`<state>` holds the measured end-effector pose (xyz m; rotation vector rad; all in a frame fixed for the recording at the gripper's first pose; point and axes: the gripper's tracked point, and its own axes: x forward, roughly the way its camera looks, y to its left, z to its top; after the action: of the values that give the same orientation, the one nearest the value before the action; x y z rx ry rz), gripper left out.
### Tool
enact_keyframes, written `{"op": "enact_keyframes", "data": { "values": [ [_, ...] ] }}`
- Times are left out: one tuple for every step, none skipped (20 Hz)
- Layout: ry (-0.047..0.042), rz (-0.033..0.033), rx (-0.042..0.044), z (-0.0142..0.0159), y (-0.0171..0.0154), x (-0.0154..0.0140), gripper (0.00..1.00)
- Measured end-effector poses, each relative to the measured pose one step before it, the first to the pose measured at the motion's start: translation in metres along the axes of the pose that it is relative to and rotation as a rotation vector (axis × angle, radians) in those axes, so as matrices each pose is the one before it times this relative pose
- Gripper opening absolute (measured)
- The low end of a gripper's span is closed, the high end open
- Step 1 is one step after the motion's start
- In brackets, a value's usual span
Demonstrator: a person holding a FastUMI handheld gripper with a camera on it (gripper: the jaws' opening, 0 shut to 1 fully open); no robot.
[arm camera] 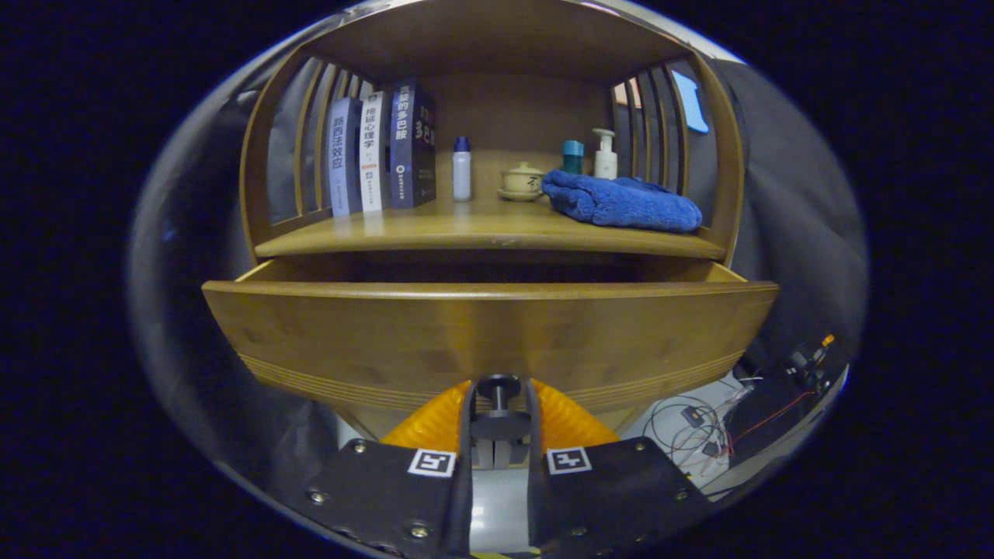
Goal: Pull open the drawer, take out the items inside it, and place them on the countertop above the cabinet.
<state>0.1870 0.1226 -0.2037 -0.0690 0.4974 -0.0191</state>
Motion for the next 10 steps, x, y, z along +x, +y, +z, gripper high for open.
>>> {"op": "enact_keyframes", "data": {
  "values": [
    [0.00304,-0.00952,-0.00519,-0.00325,-0.00239,-0.00783,0.28],
    [0.00128,-0.01066,-0.00592,-0.00346,-0.00265,-0.00708,0.29],
    [0.00002,-0.00529,-0.00105,-0.00166,-0.00114,-0.00594,0.28],
    [0.00774,-0.00680,-0.00731,-0.00400,0.00033,-0.00747,0.28],
    [0.00620,-0.00612,-0.00440,-0.00246,0.00073,-0.00593,0.28],
    [0.00508,-0.00420,-0.00581,-0.00182,0.00197,-0.00498,0.28],
    [0.00000,-0.00510,-0.00417,0.00102,0.00103,-0.00563,0.28],
    [-0.03433,-0.00086,0.00770,0.00801,0.00040,-0.00958,0.28],
    [-0.06998,0.10810,0.03190,0.01592,0.01895,-0.00500,0.28],
    [-0.07944,-0.01369,0.00112,0.01902,-0.00731,-0.01615,0.15]
  ]
}}
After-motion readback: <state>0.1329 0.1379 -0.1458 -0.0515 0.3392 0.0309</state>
